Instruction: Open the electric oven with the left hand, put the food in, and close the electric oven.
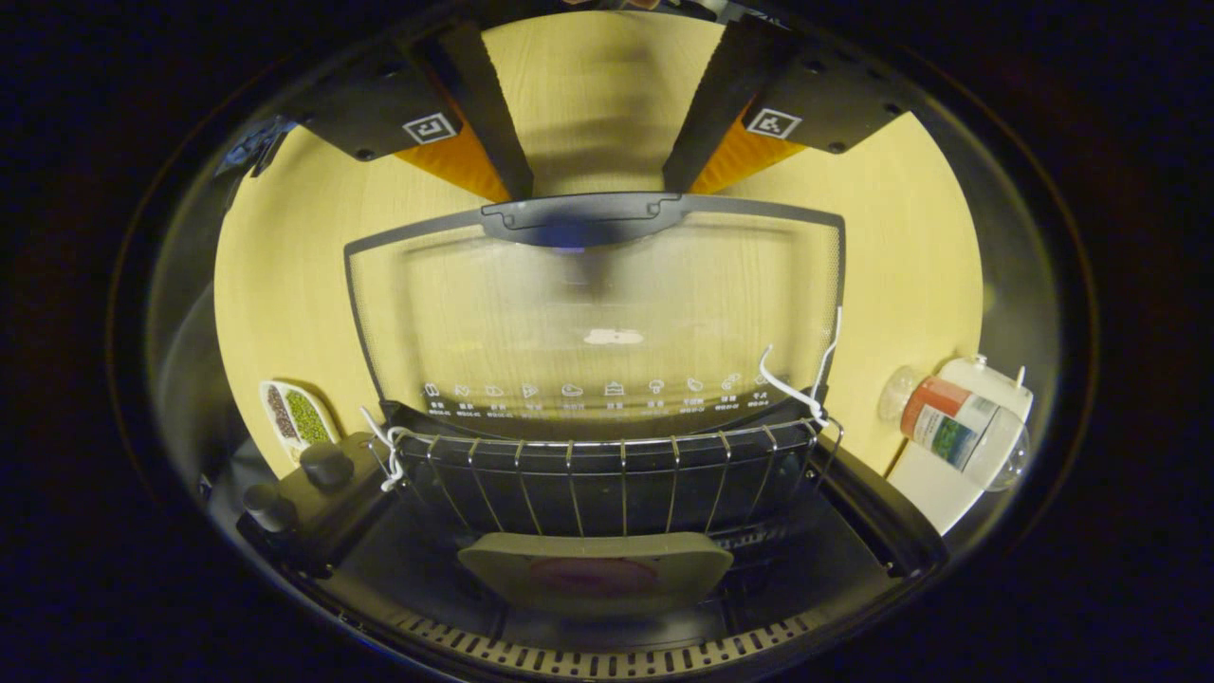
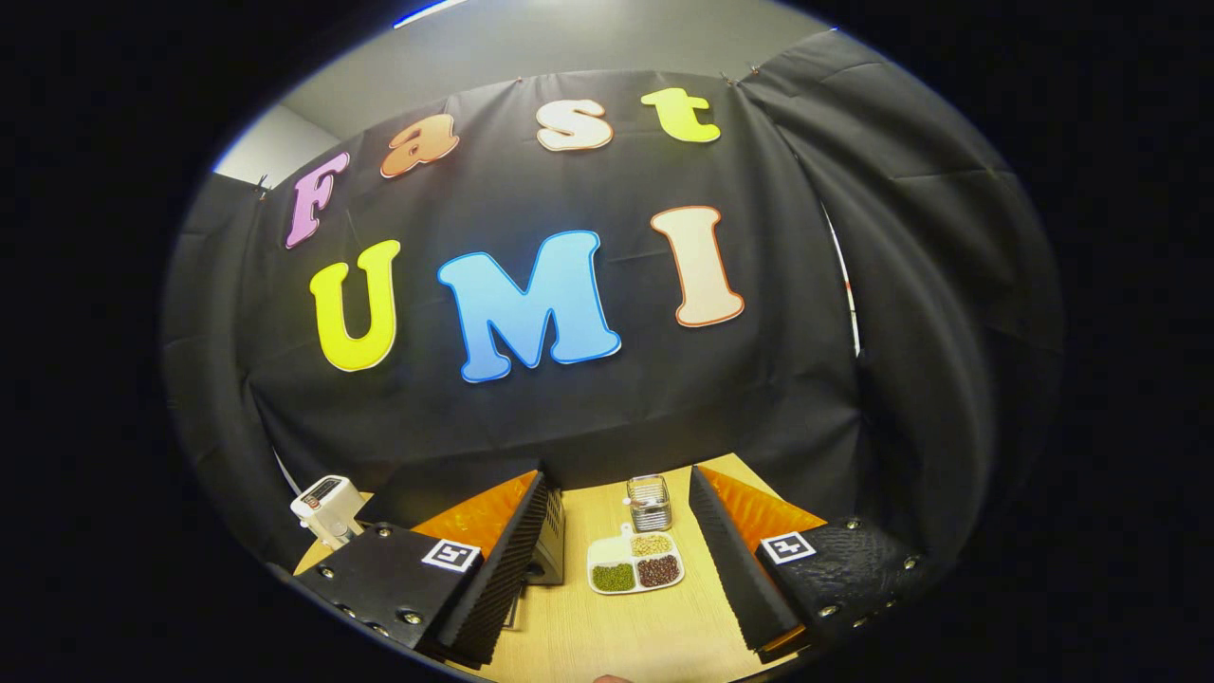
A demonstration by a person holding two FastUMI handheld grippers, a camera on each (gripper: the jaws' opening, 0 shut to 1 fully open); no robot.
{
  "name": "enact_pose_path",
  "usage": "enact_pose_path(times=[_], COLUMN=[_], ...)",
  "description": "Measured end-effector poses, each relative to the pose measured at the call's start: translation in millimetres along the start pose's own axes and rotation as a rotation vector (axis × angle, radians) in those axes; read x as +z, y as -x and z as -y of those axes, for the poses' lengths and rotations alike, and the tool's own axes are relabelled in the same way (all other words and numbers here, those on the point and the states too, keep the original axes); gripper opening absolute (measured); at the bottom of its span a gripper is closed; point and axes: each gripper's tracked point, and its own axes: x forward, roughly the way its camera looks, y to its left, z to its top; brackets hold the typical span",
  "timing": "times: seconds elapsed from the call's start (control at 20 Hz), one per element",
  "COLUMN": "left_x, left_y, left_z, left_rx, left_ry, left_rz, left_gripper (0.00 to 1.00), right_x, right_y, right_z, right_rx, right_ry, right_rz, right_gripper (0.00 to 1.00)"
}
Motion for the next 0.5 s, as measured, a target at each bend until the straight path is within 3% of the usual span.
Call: enact_pose_path(times=[0.05,0.1,0.15,0.35,0.4,0.5], left_x=[1,1,2,3,3,3], left_y=[0,1,2,16,21,29], left_z=[0,0,0,1,1,1], left_rx=[0.001,0.000,-0.003,0.002,0.002,0.000], left_ry=[-0.002,0.003,0.009,-0.001,0.001,0.000], left_rz=[0.004,0.006,0.010,0.051,0.062,0.087], left_gripper=[0.92,0.99,0.95,0.98,0.92,0.99], right_x=[-1,-3,-3,1,2,4], right_y=[0,1,2,2,1,2], right_z=[1,3,3,1,-1,-8], right_rx=[-0.003,-0.006,-0.006,0.005,0.011,0.025], right_ry=[-0.002,-0.006,-0.010,-0.010,-0.008,-0.003], right_rz=[-0.003,-0.007,-0.009,-0.007,-0.004,0.001], right_gripper=[0.92,0.92,0.92,0.92,0.92,0.92])
